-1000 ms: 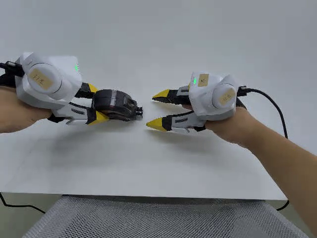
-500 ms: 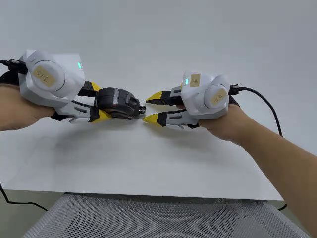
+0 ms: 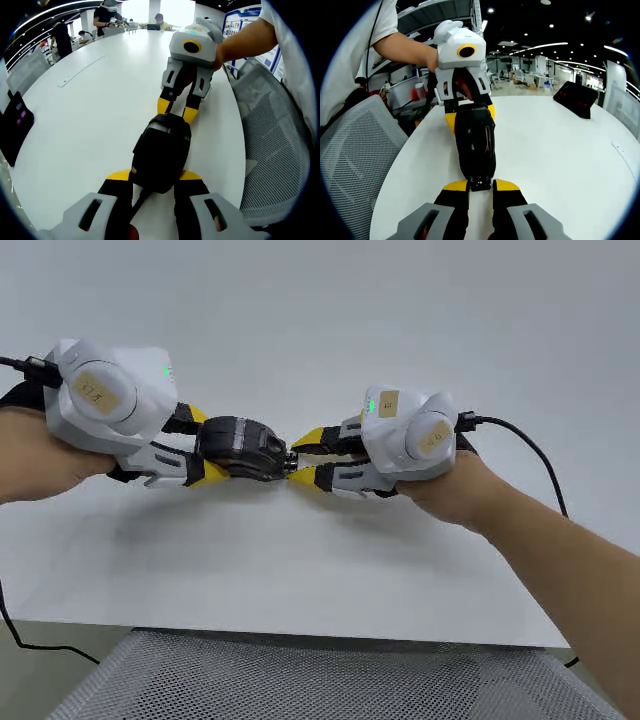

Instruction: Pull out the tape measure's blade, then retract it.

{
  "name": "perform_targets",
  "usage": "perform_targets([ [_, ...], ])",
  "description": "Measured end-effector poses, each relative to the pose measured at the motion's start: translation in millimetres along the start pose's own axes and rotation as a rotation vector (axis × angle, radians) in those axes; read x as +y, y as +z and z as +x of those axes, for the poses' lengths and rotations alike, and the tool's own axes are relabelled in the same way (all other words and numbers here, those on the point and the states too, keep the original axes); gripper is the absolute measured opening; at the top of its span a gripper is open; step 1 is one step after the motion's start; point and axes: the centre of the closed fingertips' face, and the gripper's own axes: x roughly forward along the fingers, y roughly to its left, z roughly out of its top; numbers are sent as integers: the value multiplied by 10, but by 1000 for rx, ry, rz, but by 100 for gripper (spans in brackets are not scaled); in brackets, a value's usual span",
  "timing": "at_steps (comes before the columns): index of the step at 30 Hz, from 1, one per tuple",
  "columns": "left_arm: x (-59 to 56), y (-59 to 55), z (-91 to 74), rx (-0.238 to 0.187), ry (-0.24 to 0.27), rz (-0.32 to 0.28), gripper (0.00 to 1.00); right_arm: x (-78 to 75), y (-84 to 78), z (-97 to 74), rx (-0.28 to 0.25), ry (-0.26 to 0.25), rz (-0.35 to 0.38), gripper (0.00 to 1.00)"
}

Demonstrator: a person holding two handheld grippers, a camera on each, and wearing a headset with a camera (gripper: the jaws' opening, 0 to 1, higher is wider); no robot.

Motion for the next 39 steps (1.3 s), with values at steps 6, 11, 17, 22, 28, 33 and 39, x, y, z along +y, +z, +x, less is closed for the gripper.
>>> perform_targets([
  [6,-1,4,0,1,1,0,26,0,-16,25,2,2,-11,13],
  [11,2,8,-2,1,1,0,26,1,-24,18,4,5,-21,12],
  [17,7,8,-5,1,3,7,26,-2,-24,17,5,2,-32,11],
  [22,13,2,-6,3,-1,10,26,-6,-20,15,4,-7,-38,11],
  [28,17,1,-5,9,0,25,25,-18,-23,12,6,-5,-40,10],
  [33,26,-3,-6,10,-3,25,25,-29,-12,13,15,1,-52,10],
  [39,24,-11,-9,10,-4,21,25,-35,-9,-23,15,-1,-58,10],
])
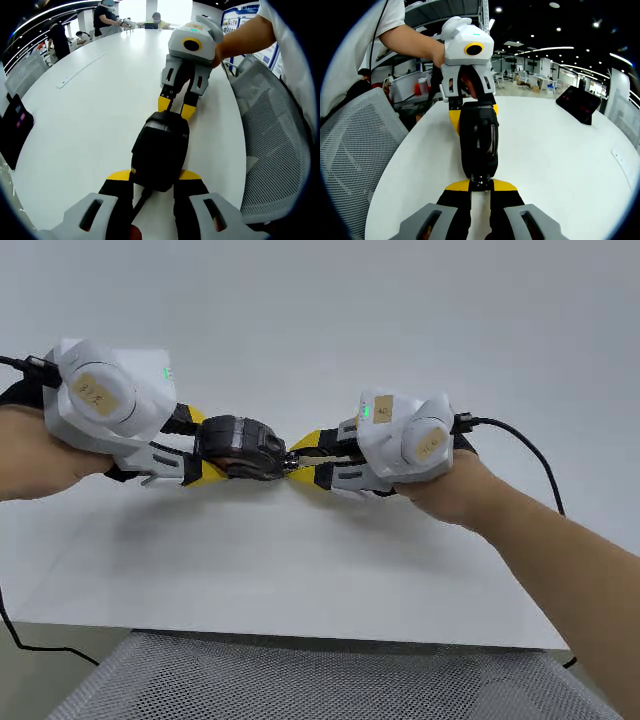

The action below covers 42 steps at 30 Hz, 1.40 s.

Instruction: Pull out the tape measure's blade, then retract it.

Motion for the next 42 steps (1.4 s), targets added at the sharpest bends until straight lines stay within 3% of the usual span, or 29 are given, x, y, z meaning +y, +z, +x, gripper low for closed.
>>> perform_targets([
  [42,-7,14,12,7,1,-1,25,4,-277,-457,56,-34,29,10],
])
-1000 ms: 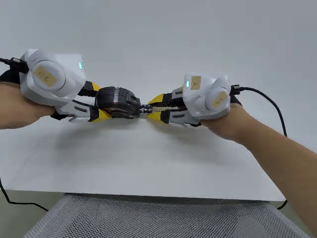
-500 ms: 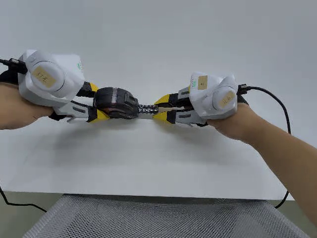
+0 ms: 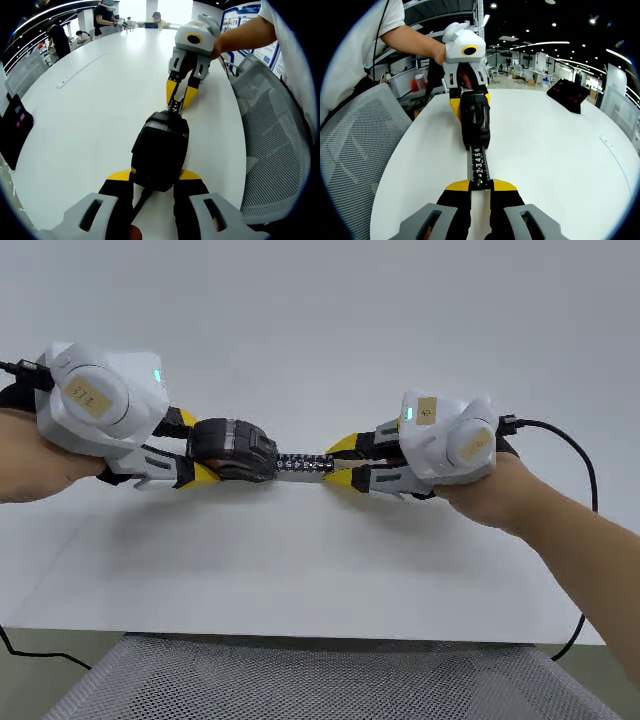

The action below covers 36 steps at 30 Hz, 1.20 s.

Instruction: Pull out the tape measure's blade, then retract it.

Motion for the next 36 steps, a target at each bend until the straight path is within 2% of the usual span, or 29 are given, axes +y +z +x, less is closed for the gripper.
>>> perform_targets([
  [36,-9,17,12,-4,-1,-1,26,-47,-245,-275,44,-23,10,10],
])
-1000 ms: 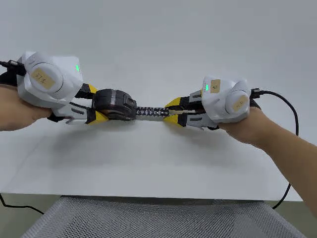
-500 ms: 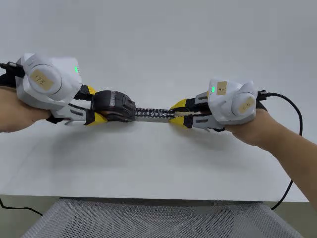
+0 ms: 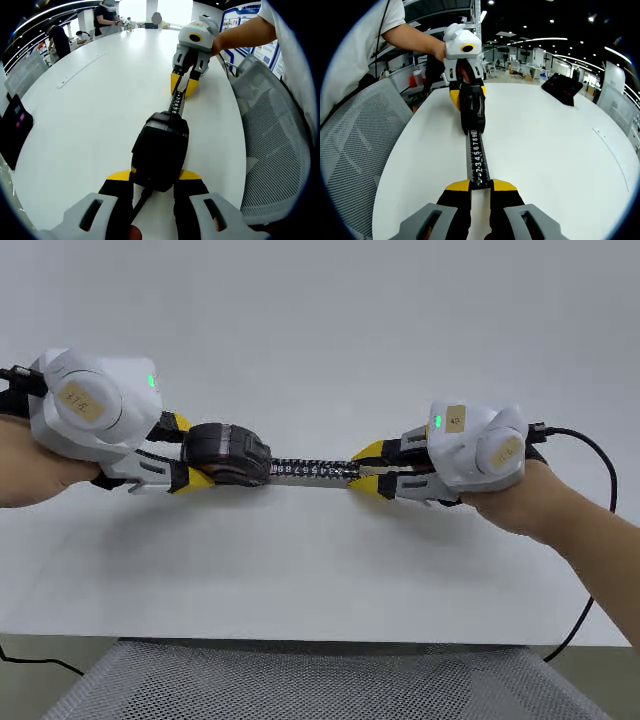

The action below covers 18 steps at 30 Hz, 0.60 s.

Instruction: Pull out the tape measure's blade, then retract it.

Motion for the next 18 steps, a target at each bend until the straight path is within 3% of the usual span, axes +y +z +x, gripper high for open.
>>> perform_targets([
  [18,3,-3,5,-3,2,-2,26,13,-89,-124,17,-16,10,10],
])
